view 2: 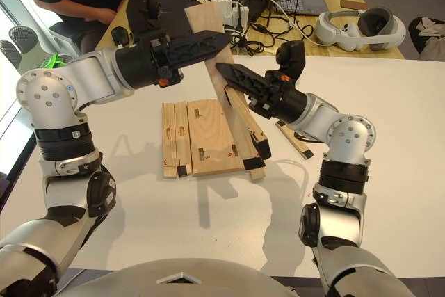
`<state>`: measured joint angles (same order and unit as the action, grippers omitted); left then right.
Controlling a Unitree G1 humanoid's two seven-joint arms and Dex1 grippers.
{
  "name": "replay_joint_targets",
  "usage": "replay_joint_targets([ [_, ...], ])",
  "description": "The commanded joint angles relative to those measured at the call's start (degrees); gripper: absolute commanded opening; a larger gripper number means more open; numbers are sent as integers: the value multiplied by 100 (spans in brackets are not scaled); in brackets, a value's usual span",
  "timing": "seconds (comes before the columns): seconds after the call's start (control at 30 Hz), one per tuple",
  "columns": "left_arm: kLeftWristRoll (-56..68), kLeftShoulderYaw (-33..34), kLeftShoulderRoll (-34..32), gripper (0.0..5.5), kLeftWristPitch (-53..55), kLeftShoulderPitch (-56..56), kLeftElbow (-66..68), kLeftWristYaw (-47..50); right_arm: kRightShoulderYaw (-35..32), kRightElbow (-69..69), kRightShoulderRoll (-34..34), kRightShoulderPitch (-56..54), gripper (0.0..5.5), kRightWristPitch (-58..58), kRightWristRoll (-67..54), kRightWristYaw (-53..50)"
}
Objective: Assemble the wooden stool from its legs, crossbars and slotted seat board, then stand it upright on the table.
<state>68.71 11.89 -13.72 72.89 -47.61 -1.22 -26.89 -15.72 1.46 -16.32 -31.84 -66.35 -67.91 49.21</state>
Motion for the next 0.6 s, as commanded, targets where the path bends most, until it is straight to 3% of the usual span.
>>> replay_joint_targets([
  [0.03,80,-142,-41,164,86,-16,-94,-128,163,-36,-95,-148,101,72,53,56],
  [0.17,67,-178,-100,106,84,-7,-83,-198,254,-10,-193,-166,101,115,108,180],
  [0.5,316,-240,-192,104,177,168,-376,-351,545,29,-316,-164,101,711,652,330],
  [0.6,348,-223,-179,104,173,215,-417,-321,479,162,-302,-169,171,753,607,345],
])
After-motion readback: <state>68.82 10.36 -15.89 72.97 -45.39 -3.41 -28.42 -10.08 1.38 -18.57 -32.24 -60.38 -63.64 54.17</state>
